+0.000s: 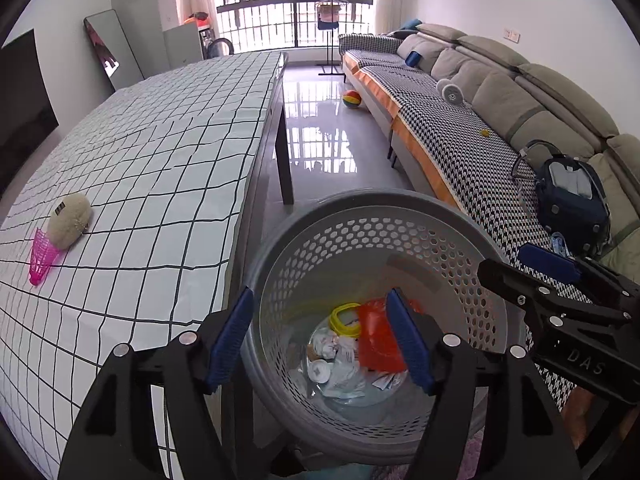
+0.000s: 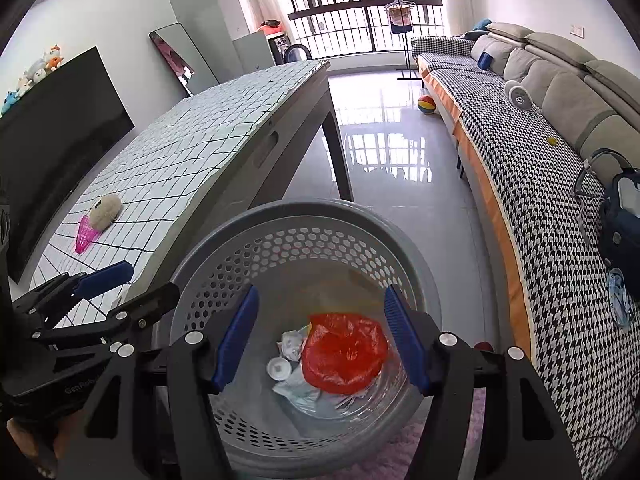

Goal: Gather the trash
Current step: 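Move both grippers back to the pink shuttlecock and fluffy ball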

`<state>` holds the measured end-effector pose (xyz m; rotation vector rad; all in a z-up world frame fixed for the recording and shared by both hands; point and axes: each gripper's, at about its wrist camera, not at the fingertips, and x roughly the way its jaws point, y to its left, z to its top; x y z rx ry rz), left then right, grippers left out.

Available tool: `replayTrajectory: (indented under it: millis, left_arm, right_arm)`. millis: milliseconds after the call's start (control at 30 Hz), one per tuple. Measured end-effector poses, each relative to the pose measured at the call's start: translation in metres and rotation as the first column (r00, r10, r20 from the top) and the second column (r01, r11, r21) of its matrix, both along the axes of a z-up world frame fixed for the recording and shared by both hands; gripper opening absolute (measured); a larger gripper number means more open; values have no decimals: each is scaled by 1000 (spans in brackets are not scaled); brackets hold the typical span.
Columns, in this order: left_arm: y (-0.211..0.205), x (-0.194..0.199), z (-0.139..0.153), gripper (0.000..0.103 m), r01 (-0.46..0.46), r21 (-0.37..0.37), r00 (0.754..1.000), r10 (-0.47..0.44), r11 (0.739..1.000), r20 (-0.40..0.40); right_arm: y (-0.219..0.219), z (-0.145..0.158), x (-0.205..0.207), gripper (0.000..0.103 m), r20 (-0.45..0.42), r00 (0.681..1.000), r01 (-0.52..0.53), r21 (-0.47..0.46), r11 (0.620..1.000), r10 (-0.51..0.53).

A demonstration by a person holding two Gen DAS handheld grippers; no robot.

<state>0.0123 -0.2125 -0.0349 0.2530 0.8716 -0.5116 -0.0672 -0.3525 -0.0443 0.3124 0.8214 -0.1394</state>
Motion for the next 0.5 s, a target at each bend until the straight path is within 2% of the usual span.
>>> replayTrajectory:
  millis: [500]
  left_arm:
    - [10, -1, 6, 76, -30, -10, 999, 30, 1000, 14]
  right_arm:
    - [6, -3, -7, 63, -11, 1000, 8, 16, 1000, -8]
